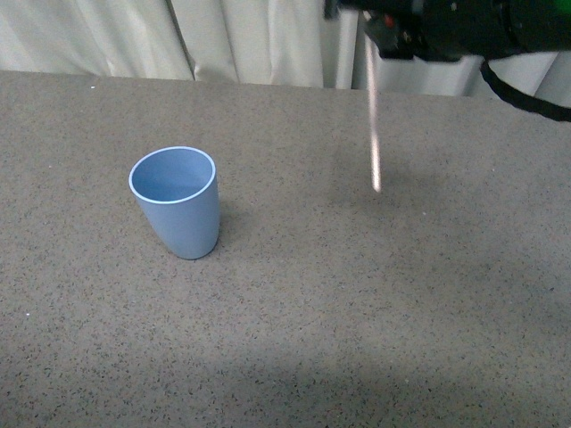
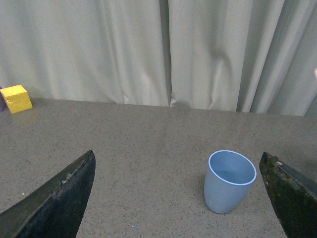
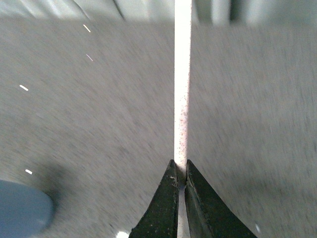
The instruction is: Transfer chopsticks to blue cup
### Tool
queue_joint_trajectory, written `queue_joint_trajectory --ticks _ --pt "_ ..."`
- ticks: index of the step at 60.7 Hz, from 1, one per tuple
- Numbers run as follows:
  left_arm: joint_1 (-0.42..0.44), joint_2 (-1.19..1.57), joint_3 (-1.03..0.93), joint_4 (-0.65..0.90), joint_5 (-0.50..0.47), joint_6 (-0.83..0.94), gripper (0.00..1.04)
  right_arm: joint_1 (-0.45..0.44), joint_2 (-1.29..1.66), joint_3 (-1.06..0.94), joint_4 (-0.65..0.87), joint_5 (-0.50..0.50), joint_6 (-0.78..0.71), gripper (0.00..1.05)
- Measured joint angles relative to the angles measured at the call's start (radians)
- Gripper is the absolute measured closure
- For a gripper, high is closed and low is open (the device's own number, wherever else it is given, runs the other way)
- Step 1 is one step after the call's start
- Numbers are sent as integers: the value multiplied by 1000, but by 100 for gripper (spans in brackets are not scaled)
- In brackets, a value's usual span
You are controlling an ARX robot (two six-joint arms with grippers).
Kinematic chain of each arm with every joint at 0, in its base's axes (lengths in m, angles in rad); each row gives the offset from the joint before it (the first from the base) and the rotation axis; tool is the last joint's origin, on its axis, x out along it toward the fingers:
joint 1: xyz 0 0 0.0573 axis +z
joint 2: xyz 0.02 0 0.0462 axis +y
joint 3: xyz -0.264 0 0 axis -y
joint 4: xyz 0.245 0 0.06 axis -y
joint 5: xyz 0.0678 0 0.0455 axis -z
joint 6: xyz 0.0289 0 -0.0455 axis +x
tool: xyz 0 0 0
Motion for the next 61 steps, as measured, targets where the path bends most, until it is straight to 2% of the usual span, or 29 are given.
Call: queue_joint_trajectory --ticks 8,18,43,61 --pt "0 0 0 0 0 0 7 57 -10 -55 281 -89 -14 103" --pt "0 0 0 0 0 0 7 104 26 -57 459 -151 -7 103" --pt "0 0 0 0 0 0 7 211 213 115 481 -227 53 103" --pt "0 0 0 0 0 0 7 237 311 147 456 -237 52 103"
